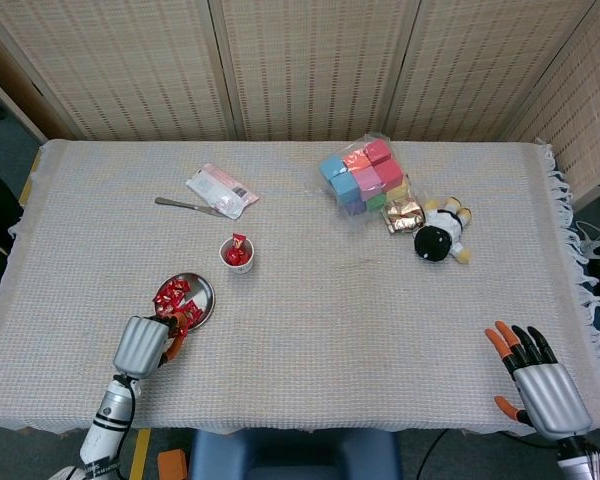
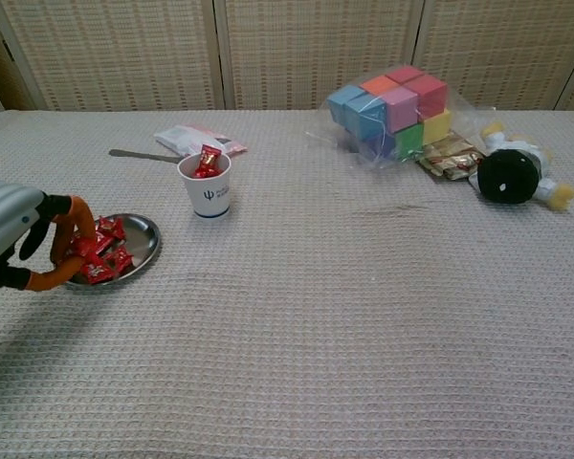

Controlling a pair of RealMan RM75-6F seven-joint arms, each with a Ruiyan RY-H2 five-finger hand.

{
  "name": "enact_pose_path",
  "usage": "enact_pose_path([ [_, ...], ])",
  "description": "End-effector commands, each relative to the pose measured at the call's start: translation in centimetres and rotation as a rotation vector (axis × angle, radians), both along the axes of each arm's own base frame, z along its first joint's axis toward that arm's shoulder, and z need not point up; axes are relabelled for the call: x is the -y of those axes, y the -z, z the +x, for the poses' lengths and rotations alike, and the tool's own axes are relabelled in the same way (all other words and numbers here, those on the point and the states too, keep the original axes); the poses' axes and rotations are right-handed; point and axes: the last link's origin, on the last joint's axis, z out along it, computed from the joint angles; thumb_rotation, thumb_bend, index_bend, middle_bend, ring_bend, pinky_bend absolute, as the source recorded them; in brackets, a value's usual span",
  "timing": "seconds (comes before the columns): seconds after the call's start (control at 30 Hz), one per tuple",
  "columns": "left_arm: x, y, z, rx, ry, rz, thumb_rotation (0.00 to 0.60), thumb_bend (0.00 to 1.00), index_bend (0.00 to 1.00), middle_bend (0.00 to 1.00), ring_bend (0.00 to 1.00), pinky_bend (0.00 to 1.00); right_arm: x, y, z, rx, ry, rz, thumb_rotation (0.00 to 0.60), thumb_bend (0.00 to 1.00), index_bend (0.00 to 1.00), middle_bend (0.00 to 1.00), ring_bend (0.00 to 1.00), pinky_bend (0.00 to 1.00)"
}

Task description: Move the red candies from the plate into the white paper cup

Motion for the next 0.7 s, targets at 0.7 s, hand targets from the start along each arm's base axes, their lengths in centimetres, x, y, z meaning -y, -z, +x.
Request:
enact_pose_path([
  [0.7, -14.5, 2.0, 10.4, -0.128, 0.067, 0.060, 0.600, 0.41, 0.49, 0.59, 0.72, 1.00, 1.7, -0.1, -1.0, -0.013, 0.071, -0.028, 0.600, 0.11, 0.00, 0.00, 0.00, 0.00],
])
